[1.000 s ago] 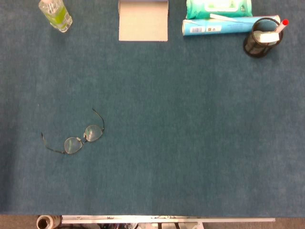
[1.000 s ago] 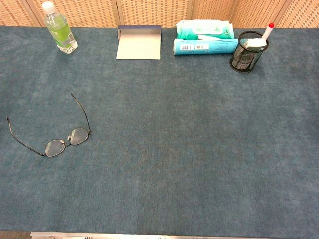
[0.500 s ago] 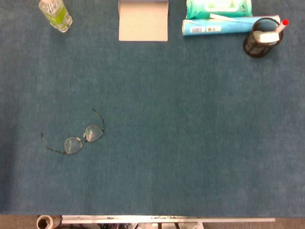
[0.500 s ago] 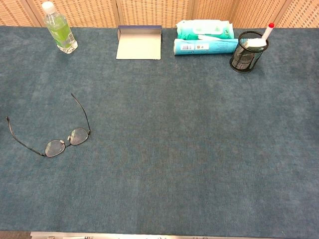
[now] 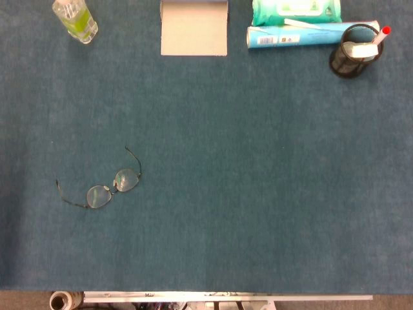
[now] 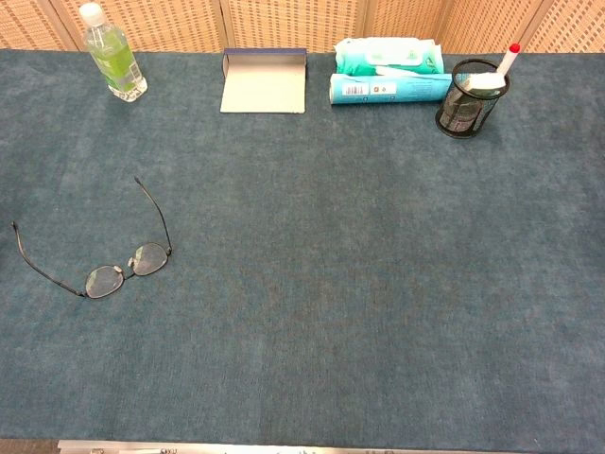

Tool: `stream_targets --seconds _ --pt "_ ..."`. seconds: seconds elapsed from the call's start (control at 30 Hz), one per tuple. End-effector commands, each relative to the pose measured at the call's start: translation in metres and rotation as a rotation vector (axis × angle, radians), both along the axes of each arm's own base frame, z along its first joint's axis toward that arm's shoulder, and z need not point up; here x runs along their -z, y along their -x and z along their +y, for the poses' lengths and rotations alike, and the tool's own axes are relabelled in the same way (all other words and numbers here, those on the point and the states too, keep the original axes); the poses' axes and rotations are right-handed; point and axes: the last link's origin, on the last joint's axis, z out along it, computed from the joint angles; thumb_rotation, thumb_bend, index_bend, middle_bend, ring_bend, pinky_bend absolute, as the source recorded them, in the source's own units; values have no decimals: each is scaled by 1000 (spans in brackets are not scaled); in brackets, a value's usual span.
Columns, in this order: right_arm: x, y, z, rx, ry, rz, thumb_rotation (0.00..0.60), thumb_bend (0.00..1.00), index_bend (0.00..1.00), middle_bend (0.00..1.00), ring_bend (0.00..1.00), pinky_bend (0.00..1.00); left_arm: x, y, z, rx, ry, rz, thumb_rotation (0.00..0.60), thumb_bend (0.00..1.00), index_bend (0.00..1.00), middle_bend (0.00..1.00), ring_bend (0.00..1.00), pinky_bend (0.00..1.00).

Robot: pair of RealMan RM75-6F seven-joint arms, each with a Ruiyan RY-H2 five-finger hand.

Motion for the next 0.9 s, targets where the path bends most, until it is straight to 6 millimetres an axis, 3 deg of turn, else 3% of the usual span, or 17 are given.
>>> stream_targets --seconds 0.03,0.17,0.37,0.9 --pt "-3 -1 2 -6 11 -4 600 99 473 409 299 306 3 -1 0 4 17 -6 600 352 401 263 157 338" --pt "-5 -1 3 -8 17 -8 600 99 474 409 299 306 5 -4 0 20 47 -32 600 199 388 262 156 337" --pt "-8 0 4 -1 21 -13 600 99 473 409 299 306 10 -8 0 51 114 -42 600 74 354 251 154 338" --pt "-17 2 11 9 59 -19 600 99 473 409 300 306 17 -14 -4 39 327 -130 600 39 268 164 145 316"
